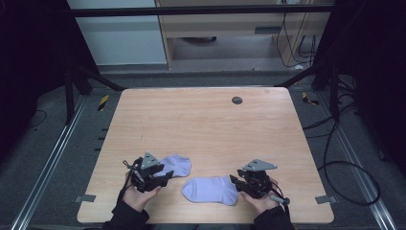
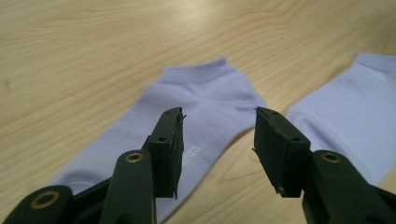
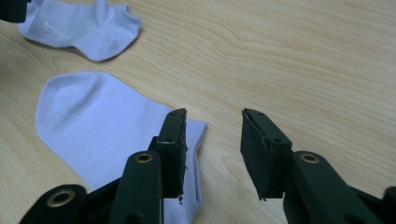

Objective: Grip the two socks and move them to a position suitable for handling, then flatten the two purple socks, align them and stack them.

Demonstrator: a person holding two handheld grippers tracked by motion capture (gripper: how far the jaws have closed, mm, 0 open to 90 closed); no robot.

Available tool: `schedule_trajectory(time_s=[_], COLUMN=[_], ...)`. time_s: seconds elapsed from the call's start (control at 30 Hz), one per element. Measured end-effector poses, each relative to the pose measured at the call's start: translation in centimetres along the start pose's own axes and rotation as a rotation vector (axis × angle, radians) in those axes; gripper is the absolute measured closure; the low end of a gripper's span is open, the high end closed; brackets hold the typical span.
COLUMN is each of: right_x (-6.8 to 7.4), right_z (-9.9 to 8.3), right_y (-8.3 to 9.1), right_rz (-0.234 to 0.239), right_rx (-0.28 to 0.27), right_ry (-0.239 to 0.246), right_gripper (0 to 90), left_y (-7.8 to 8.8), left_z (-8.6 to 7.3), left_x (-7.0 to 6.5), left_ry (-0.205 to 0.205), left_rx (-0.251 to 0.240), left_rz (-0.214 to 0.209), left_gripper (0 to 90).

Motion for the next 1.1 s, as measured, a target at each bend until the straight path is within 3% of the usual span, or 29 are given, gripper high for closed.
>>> schedule_trajectory(time_s=[0.23, 0.7, 0.93, 1.1], right_x=[0.3, 0.9, 1.5, 2.6], right_z=[1.4, 4.6, 6.5, 7.7], right_y=[-0.3, -3.1, -5.2, -7.2], right_rz=[0.001, 0.016, 0.036, 0.054], right_rx=[-0.042, -0.071, -0.086, -0.072], right_ry=[0.005, -0.006, -0.021, -0.008], right_gripper=[52.3, 43.1, 44.4, 46.8], left_y=[0.2, 0.2, -0.1, -0.5], left_z=[-0.6, -2.5, -3.4, -3.7], left_x=[3.8, 7.6, 9.2, 9.6], left_ry=[0.056, 0.12, 0.154, 0.149], left_rx=[-0.002, 0.02, 0.051, 0.067], left_rz=[0.069, 0.133, 0.164, 0.183], left_gripper=[44.2, 42.4, 47.1, 50.2])
Point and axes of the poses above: each handheld gripper's, and its own axes: y roughly backward along the jaws, z roughly out of its top, x roughly to its left, the point moved 5 cm from there along -y, roughly forward along the jaws, and after that the axes turned 13 degrees about z, right-handed, at the moved point
